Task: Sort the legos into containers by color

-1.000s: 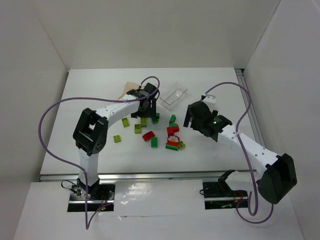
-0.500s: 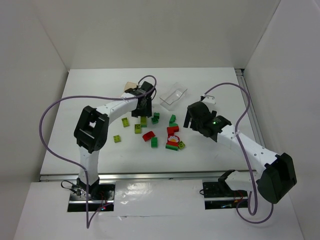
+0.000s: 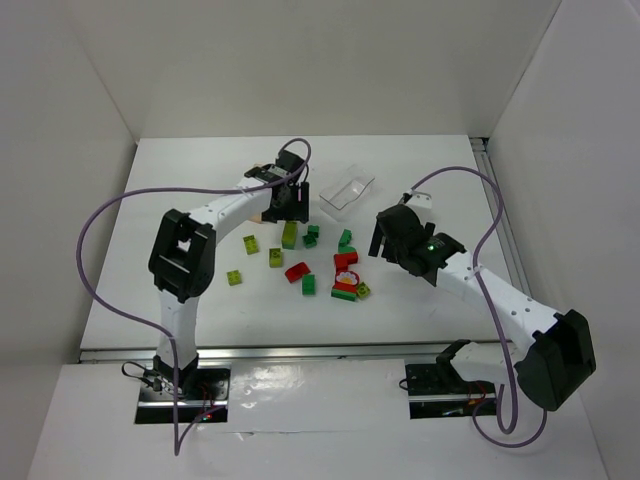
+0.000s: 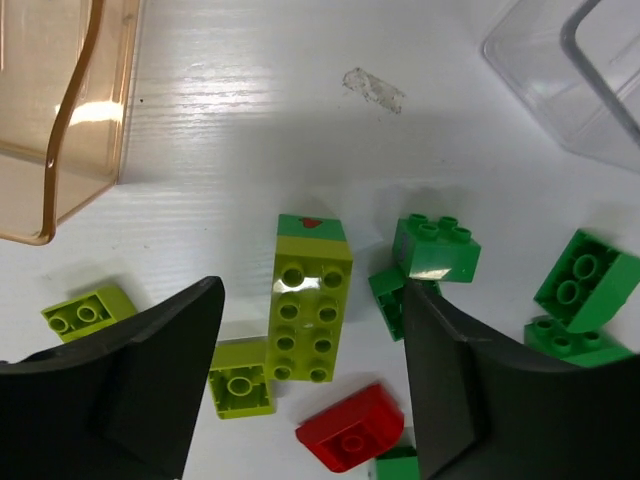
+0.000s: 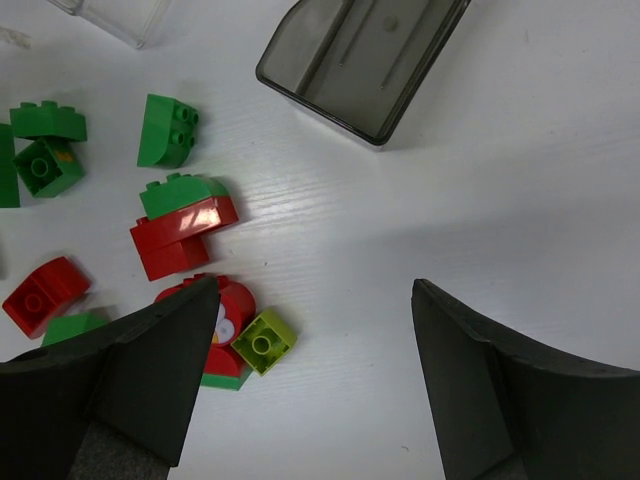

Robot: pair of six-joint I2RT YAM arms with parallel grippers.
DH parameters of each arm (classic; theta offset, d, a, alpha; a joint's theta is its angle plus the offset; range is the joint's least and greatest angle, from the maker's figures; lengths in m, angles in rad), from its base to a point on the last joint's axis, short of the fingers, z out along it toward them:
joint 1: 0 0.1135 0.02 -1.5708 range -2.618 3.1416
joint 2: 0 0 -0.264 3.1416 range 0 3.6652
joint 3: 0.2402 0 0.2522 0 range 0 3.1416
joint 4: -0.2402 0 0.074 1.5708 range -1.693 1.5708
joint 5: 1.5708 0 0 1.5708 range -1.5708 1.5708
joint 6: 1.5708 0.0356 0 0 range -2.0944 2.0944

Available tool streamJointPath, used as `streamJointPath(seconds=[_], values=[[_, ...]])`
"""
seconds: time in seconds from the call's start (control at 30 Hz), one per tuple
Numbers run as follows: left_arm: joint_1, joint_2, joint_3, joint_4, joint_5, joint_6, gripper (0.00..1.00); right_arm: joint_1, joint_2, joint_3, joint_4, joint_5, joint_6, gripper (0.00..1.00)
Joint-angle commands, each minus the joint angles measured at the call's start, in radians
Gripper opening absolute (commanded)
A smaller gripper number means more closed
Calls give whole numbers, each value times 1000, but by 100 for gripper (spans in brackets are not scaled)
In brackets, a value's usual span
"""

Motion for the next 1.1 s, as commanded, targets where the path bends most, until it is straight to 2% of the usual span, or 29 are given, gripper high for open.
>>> streamJointPath(seconds=[0.0, 0.1, 0.2, 0.4, 0.47, 0.6, 0.7, 0.73, 0.87, 0.9, 0.97, 1.0, 1.03, 1.07], values=[[5, 9, 18, -30, 17, 19, 83, 8, -25, 11, 2, -1, 10, 85], [5, 30, 7, -30, 18, 19, 83, 8, -13, 11, 2, -1, 10, 85], [5, 58, 33, -30, 18, 28, 71, 8, -13, 20, 2, -10, 10, 85], [5, 119, 90, -41, 8, 63, 63, 8, -4, 29, 2, -10, 1, 85], [5, 119, 101, -51, -1, 63, 55, 8, -4, 29, 2, -10, 1, 85], [5, 101, 101, -51, -1, 63, 26, 8, 5, 29, -7, -1, 1, 85], [5, 61, 110, -51, -1, 74, 11, 8, 5, 29, -7, -1, 1, 85], [5, 52, 119, -62, 11, 74, 0, 8, 5, 29, 2, -13, 1, 85], [16, -22, 110, -59, 172, 151, 0, 8, 5, 29, 39, -93, -34, 85], [16, -78, 95, -42, 294, 193, 0, 8, -10, 20, 56, -124, -68, 85], [28, -135, 38, 25, 449, 238, 0, 8, -59, 5, 137, -257, -118, 85], [39, -187, 23, 46, 610, 275, 0, 8, -80, -5, 170, -309, -166, 87], [39, -188, 7, 66, 687, 290, 0, 8, -103, -14, 204, -358, -188, 87], [49, -224, -16, 85, 759, 302, 0, 8, -125, -26, 277, -471, -211, 91]])
